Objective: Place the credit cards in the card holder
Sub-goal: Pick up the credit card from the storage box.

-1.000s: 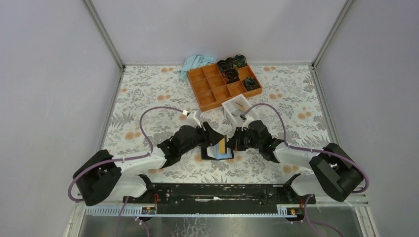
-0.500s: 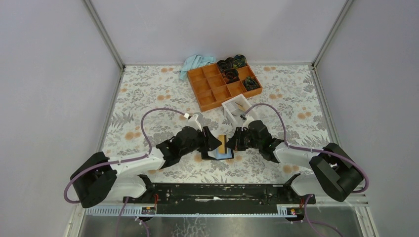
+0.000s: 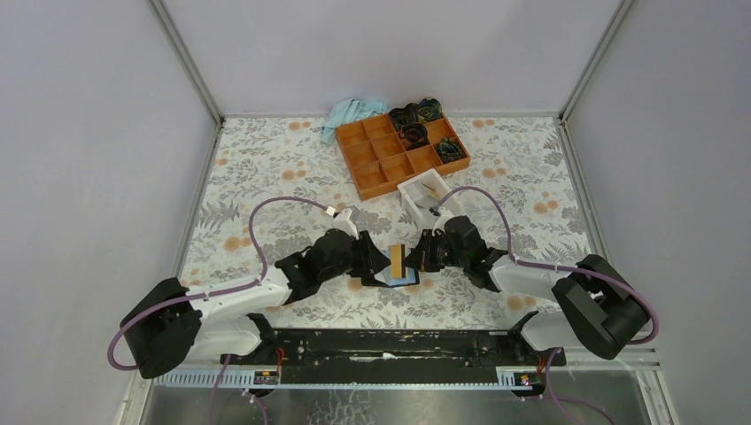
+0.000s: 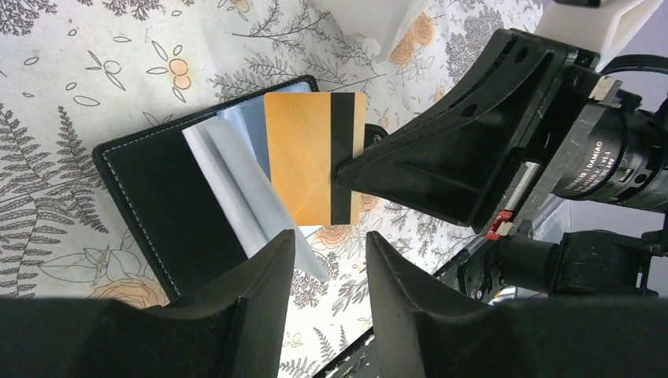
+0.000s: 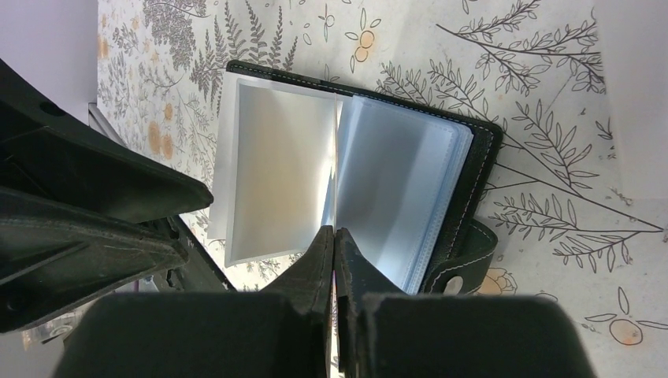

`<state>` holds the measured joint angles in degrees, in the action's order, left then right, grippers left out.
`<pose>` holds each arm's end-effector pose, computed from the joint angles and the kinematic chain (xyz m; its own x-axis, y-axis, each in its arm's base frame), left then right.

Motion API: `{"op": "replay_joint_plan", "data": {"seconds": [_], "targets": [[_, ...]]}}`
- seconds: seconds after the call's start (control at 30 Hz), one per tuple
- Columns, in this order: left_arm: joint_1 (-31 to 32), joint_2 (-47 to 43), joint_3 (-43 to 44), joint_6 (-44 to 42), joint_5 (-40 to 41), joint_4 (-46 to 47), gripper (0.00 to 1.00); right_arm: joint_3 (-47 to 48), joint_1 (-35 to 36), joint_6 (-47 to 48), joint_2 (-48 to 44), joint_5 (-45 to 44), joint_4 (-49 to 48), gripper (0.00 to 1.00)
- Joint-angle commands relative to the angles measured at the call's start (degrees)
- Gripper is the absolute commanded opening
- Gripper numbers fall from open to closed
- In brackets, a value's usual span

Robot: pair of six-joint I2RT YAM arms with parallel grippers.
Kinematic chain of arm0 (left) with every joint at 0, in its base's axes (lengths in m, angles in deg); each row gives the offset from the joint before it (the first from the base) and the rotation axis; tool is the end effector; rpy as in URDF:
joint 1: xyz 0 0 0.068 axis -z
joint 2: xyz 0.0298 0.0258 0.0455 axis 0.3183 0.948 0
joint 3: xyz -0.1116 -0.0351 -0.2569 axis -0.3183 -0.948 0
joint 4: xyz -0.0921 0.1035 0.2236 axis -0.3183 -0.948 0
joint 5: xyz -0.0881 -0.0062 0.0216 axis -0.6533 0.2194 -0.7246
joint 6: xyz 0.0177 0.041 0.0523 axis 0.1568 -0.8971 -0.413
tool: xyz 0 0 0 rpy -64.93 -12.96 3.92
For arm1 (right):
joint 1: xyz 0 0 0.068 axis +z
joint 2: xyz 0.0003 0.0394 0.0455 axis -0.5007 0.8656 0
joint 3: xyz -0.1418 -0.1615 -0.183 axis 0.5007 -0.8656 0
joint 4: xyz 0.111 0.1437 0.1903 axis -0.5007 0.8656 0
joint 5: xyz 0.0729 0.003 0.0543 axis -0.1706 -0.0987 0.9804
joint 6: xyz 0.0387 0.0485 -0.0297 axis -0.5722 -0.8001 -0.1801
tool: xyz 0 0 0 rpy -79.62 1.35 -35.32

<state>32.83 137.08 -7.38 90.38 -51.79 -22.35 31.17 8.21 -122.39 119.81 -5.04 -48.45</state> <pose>0.1596 -0.1977 0.1886 -0.7993 -0.2603 -0.5417 0.2252 0.7059 -0.6715 0.1989 0.1799 0.1566 -0.7992 0.1186 -0.5892 -0.3983 0.6297 0.6670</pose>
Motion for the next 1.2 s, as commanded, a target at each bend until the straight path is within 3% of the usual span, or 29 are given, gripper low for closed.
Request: {"op": "replay_joint_plan", "data": {"seconds": [0.0,0.33,0.6,0.77,1.17], "targets": [[0.33,-0.65,-0.02,-0.83,-0.74,-1.9,0.45,1.42,0.5,-0.15,0.09,1.06,-0.21,0.0],[0.25,-4.12,2.98,0.03,2.65,-0.58,0.41,1.02,0.49,-0.38,0.26,1.34,-0.42,0.0],[0.79,7.94,8.65,-0.12,-0.96,3.93,0.41,1.16,0.59,-0.55,0.04,1.0,-0.24,0.0],[2.54,12.61,12.26,-2.33,2.21,-1.99,0.38,1.37,0.56,0.07,-1.09,-0.28,1.52,0.0],[6.65,13.01,14.62,-4.35,12.34,-15.08,0.29,1.75,0.58,0.67,-1.05,-1.95,3.21,0.0]]}}
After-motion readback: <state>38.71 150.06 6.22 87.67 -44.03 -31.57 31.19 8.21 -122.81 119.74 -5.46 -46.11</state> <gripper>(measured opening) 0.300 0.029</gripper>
